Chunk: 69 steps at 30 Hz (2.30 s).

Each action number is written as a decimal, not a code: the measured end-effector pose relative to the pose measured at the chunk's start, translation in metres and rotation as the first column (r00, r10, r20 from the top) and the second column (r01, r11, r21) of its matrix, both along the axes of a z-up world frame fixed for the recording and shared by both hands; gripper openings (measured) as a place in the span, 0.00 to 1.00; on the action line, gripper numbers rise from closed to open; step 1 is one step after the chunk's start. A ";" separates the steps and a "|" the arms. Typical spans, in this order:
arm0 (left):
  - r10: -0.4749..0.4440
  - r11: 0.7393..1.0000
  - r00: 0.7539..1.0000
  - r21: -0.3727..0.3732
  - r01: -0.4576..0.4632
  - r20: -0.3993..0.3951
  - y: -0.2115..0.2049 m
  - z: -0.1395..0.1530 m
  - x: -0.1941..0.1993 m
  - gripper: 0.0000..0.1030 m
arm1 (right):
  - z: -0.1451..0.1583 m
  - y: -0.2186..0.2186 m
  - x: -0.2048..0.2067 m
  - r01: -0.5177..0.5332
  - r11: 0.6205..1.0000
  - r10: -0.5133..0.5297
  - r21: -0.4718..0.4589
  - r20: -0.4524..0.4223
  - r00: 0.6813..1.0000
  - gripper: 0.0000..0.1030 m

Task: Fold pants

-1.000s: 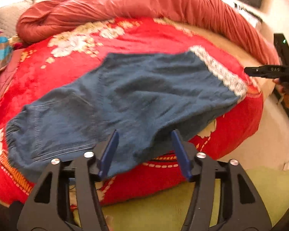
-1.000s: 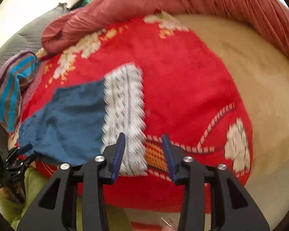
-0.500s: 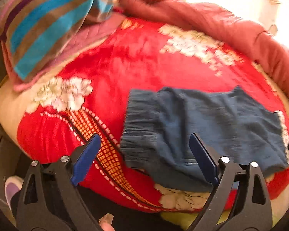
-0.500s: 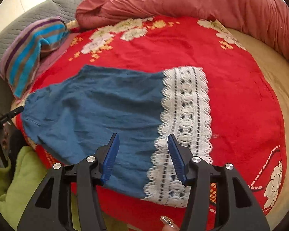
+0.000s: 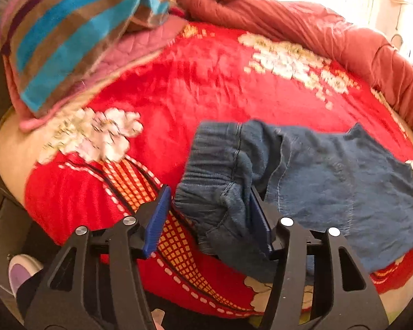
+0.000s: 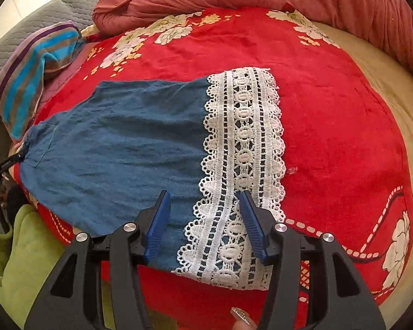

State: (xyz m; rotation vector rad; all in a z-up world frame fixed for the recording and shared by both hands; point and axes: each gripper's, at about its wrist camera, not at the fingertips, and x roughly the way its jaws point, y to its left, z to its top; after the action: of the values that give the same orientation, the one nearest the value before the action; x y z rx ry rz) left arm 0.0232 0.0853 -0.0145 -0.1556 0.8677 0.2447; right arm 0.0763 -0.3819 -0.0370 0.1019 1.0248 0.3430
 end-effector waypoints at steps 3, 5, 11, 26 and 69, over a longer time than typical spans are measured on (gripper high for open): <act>-0.006 0.995 0.996 0.104 -0.003 0.087 -0.017 0.031 -0.011 0.48 | 0.020 -0.012 0.003 0.020 0.998 -0.024 0.052 0.070 0.997 0.49; -0.050 0.993 0.990 0.111 0.035 0.133 -0.031 0.050 -0.013 0.49 | 0.033 -0.021 0.014 0.041 0.997 -0.049 0.065 0.121 0.991 0.49; -0.262 0.965 0.963 0.041 0.260 0.058 -0.088 0.038 0.022 0.53 | 0.032 -0.033 0.089 0.088 0.994 -0.094 0.066 0.098 0.991 0.49; -0.313 0.949 0.942 0.003 0.316 -0.122 -0.113 -0.038 0.066 0.54 | -0.003 -0.058 0.124 0.122 0.974 -0.134 0.192 0.049 0.990 0.13; -0.433 0.902 0.898 -0.044 0.430 -0.080 -0.177 -0.042 0.144 0.56 | -0.017 -0.030 0.121 0.049 0.999 -0.046 -0.024 0.110 0.993 0.35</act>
State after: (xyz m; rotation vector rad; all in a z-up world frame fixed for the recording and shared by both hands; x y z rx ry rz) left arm 0.1669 -0.0920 -0.0564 0.0283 0.9698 -0.1785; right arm 0.1978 -0.4115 -0.0535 0.0820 0.9170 0.2885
